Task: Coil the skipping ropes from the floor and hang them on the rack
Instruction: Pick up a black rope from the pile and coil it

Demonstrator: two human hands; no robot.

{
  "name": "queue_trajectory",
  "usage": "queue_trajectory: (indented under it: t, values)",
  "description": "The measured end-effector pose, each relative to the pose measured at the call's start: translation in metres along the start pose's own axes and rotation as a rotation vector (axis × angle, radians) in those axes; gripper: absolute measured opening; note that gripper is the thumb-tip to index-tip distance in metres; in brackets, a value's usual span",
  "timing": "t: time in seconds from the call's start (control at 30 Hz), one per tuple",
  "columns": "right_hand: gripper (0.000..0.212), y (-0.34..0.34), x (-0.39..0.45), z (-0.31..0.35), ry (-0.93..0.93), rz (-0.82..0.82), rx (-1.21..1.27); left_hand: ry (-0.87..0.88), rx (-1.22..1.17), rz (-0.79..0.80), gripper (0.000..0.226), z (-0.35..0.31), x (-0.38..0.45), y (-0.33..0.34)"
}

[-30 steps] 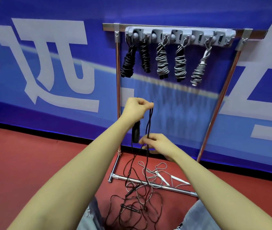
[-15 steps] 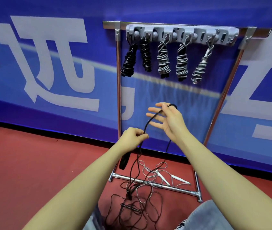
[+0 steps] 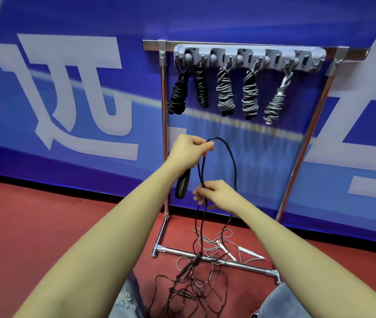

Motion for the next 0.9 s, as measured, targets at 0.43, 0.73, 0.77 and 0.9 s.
queue_trajectory:
  t: [0.43, 0.73, 0.77, 0.9]
  values:
    - [0.023, -0.094, 0.009, 0.077, -0.097, -0.488, 0.589, 0.039, 0.251, 0.147, 0.034, 0.028, -0.003, 0.013]
    - [0.030, -0.094, 0.024, 0.059, 0.011, -0.369, 0.618, 0.003, 0.024, 0.007, 0.019, 0.007, 0.016, -0.008]
    - [0.029, -0.087, 0.023, 0.052, 0.041, -0.314, 0.487, 0.000, 0.002, -0.014, 0.019, 0.003, 0.020, -0.012]
    - [0.029, -0.049, 0.018, 0.046, -0.018, -0.045, 0.081, 0.040, 0.050, -0.016, 0.018, -0.020, 0.031, -0.018]
Point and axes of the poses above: each hand's wrist, its own x-axis towards the middle knuckle, its own y-axis out of the palm, z = x × y, the point moved 6 cm from there along x, towards the middle knuckle, and after that the axes turned 7 degrees about -z, right-handed, at the moved point
